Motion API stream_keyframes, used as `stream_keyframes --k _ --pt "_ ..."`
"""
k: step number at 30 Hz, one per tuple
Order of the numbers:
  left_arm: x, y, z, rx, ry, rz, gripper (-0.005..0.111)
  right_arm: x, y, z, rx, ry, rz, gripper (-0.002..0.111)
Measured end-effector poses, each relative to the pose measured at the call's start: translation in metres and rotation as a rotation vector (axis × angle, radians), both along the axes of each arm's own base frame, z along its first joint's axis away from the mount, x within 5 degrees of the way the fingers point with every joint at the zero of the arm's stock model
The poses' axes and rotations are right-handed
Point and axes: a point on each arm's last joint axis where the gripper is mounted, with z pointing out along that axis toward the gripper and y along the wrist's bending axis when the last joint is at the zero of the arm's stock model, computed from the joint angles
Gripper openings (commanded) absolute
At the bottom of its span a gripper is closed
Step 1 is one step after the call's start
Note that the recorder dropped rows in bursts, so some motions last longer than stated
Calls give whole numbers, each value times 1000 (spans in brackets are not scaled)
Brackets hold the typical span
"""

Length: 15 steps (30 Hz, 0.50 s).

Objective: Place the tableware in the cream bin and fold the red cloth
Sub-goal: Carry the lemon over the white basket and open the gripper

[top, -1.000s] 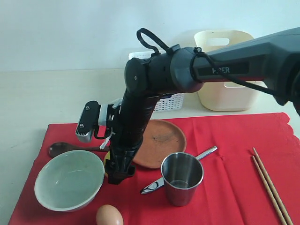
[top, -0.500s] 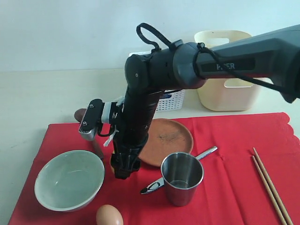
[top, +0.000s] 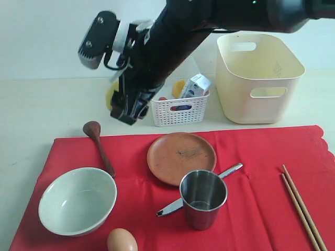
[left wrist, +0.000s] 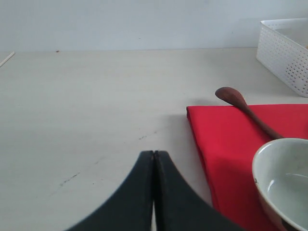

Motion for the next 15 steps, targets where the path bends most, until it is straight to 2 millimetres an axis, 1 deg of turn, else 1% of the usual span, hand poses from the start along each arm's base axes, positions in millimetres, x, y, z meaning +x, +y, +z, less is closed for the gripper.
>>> stream_keyframes --k 4,9,11,15 --pt "0 0 0 0 0 0 0 22 -13 11 112 -66 -140 0" --pt "0 0 0 0 0 0 0 50 -39 19 246 -107 -331 0" --pt "0 0 0 0 0 0 0 63 -48 20 285 -103 -390 0" --pt "0 0 0 0 0 0 0 97 -62 15 344 -58 -490 0"
